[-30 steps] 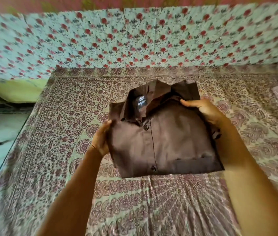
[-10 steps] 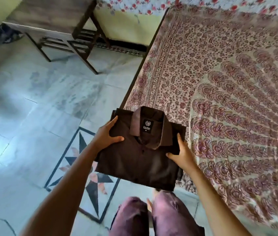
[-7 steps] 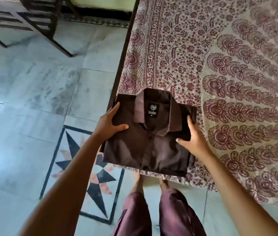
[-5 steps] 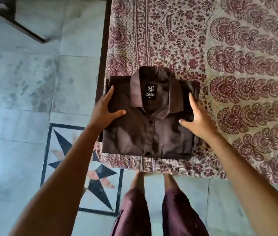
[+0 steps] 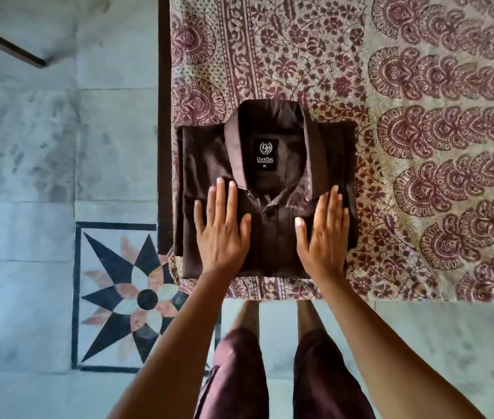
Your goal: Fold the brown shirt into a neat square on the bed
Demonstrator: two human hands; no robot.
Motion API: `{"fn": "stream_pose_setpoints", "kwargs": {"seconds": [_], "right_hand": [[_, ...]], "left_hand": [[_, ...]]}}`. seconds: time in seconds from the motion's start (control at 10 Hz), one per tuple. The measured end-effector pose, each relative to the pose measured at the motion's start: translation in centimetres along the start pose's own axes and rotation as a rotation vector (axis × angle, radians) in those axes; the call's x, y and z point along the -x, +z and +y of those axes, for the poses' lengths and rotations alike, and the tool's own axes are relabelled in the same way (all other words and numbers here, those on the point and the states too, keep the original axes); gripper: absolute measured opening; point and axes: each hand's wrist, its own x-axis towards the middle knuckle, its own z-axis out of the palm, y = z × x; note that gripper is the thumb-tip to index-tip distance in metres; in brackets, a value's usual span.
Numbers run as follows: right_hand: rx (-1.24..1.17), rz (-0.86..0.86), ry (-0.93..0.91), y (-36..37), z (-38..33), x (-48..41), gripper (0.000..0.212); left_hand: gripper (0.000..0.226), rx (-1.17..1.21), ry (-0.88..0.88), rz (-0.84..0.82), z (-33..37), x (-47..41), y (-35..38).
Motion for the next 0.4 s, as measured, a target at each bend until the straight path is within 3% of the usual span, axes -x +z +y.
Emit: {"fn": "stream_pose_setpoints", "kwargs": {"seconds": [0.2,0.4], "right_hand": [[0.053,-0.020,-0.088,0.8,1.7,-0.3,0.070],[-0.234,0.059,-0.126,-2.8,1.6,0.2,0.068]], "left_hand": [[0.069,-0.160,0.014,-0.012,-5.1,-0.1,0.0],[0.069,-0.062,-0.048,-0.010,-3.5,0.5,-3.5]]}}
